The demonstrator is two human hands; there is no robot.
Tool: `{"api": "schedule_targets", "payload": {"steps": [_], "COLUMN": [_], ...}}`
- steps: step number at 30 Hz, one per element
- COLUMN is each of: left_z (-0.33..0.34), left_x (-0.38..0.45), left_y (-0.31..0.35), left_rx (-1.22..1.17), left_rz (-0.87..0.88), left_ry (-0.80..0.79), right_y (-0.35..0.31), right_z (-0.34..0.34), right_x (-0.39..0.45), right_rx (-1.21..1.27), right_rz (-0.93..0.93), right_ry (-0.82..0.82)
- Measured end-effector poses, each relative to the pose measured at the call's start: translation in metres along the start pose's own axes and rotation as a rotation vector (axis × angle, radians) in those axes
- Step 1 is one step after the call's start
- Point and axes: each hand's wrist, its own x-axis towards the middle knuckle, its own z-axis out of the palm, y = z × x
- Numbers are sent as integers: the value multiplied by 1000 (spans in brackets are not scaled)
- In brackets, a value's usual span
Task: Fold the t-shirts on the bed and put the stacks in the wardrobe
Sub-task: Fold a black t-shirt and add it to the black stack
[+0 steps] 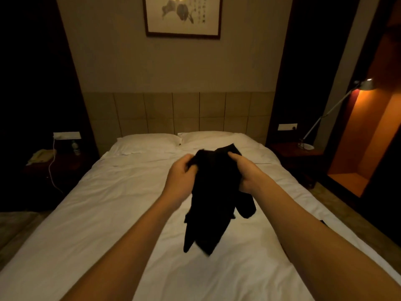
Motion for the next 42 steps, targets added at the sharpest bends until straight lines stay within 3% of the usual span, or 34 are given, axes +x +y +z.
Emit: {"api": "schedule_targets", "payload": {"steps": [5,8,10,16,19,22,27,34,37,39,42], "left_z": [-4,-7,-11,-27,-44,-66,-90,-76,-73,-76,-85], "left_x": [36,43,41,27,18,14,12,5,7,7,2], "left_y": [63,78,82,72,62,44,7,-5,8,19,36], "left_rx": [-28,-83,-120,-55,-33,263,696,385,355,485,697], "left_rz": [-17,-66,-100,-152,-241,-205,-99,-196,-142,-48,48], "left_ry": [-33,-126,-193,-335,-509,-625,-458,12,106,105,66], "right_y": [-12,-18,-18,-9,-4,-9,-22,-17,-16,-22,-38], "right_z": [9,19,21,7,2,-2,-7,-18,-20,-26,-44], "right_x": [-27,-50,-57,-47,-43,-45,-43,-38,-38,-33,-38], "right_rx": [-562,-579,-655,-669,-712,-743,-810,-732,-995,-1210,-1501], "right_rz": [-167,-424,-527,-608,-638,-618,-572,-430,-494,-609,-638], "right_ry": [-78,-344,-428,-272,-207,-212,-221,-243,-247,-131,7]}}
